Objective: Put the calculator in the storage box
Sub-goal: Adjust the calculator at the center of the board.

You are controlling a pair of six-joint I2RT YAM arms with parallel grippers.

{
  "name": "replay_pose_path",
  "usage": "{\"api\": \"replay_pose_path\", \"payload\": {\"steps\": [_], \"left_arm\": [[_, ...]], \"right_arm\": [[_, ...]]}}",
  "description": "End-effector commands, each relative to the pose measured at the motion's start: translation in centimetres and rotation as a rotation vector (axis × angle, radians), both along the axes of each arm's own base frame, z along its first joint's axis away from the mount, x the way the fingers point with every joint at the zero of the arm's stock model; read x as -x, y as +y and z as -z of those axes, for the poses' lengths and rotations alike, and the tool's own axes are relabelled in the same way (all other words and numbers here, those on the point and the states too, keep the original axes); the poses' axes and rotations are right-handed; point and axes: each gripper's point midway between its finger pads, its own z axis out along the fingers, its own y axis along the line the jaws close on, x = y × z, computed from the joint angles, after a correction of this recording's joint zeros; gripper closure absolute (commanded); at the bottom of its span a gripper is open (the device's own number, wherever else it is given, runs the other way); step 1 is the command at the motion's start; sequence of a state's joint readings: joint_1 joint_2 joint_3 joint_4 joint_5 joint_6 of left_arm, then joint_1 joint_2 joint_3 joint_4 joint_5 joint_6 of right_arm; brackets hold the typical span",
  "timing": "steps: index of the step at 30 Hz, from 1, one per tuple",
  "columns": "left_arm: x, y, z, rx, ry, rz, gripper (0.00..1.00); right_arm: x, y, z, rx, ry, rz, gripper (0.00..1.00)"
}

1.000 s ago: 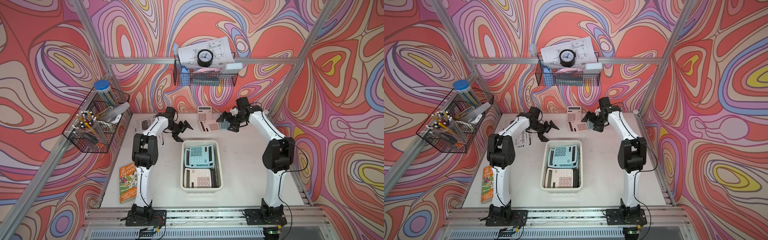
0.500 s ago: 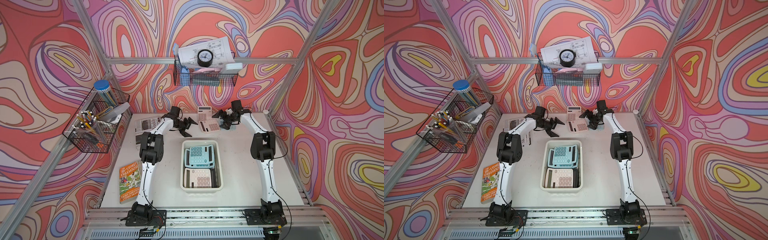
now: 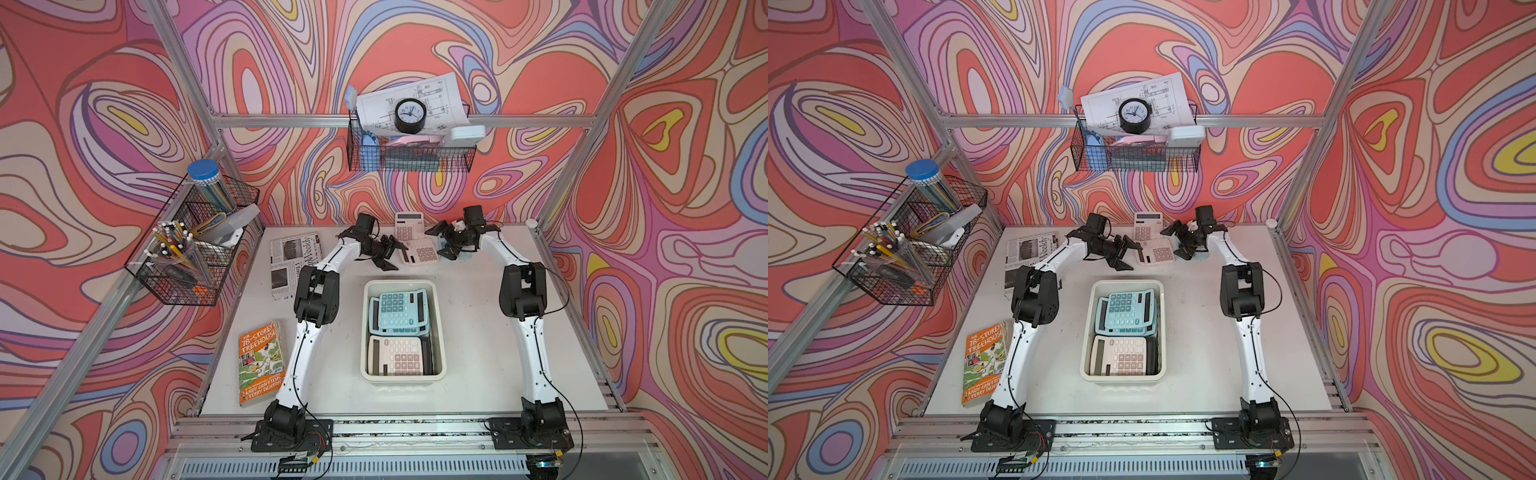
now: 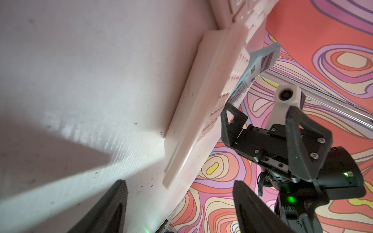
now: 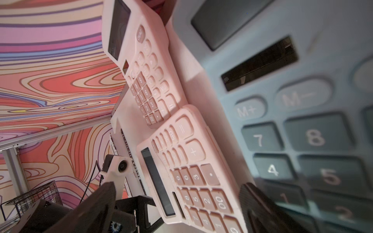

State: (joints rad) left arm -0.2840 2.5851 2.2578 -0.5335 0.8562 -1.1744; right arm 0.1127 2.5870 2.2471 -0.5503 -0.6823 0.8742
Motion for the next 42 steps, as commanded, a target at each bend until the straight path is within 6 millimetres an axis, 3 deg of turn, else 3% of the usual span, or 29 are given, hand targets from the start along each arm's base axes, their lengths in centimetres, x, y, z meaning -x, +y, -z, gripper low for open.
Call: {"api": "replay_pose_path", "payload": {"steps": [1, 6, 13, 17, 25, 29, 36, 42], "left_arm": [[-0.2, 0.6, 1.1, -0.033, 0.005, -0.002, 0.28], [0.2, 1.9, 1.9, -0.088, 0.016, -0.001, 0.31], [0.7, 3.9, 2.2, -0.156, 0.012, -0.005, 0.39], [0.7, 4.0, 2.3, -0.161, 0.008, -0.002, 0.49], [0.4, 3.7, 2.4, -0.148, -0.015, 0.007, 0.64], [0.0, 3.8, 2.5, -0.153, -0.034, 0.010, 0.64], [-1.1, 5.2, 2.3, -0.247, -0.134, 0.057, 0.45], [-1.3, 5.9, 2.3, -0.330, -0.195, 0.108, 0.46]], "right_arm": [[1.9, 0.1, 1.2, -0.001, 0.046, -0.028, 0.02], [4.2, 1.2, 1.3, -0.018, 0.069, -0.080, 0.02], [6.0, 4.4, 0.2, -0.069, 0.066, -0.178, 0.02], [6.7, 5.8, -0.5, -0.073, 0.058, -0.220, 0.03], [7.6, 5.6, -1.8, -0.044, 0.047, -0.232, 0.03], [8.4, 5.1, -2.5, -0.018, 0.042, -0.231, 0.02], [10.2, 4.2, -3.8, 0.057, 0.037, -0.264, 0.02], [12.8, 3.2, -4.5, 0.111, 0.076, -0.305, 0.02]]}}
